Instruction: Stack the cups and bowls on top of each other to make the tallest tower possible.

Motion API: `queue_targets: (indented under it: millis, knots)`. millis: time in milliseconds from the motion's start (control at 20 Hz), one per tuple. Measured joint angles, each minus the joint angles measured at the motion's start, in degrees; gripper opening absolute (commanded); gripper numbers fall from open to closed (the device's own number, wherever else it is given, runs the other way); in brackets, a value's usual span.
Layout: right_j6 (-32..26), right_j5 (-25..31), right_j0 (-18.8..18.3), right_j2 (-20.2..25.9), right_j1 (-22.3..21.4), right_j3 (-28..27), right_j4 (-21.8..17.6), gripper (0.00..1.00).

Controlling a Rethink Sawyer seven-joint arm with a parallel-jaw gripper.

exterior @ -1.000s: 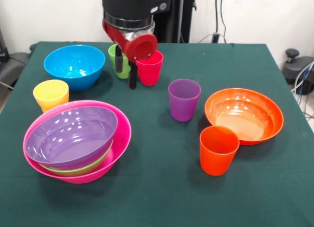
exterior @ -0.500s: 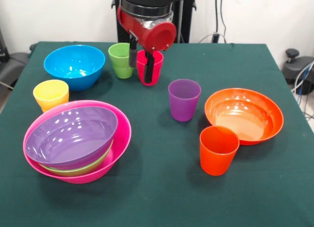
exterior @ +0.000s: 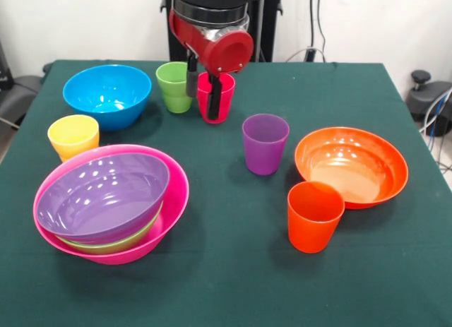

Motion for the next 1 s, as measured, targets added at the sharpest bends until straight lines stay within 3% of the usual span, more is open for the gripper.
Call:
queue_targets:
  millis: [450,1000]
  knots:
    - [0.0,0.0,-2.7,0.0,-0.1,0.0,-0.1,1.0]
    - [0.0,0.0,-10.9,0.0,-1.7,0.0,-1.3,1.0]
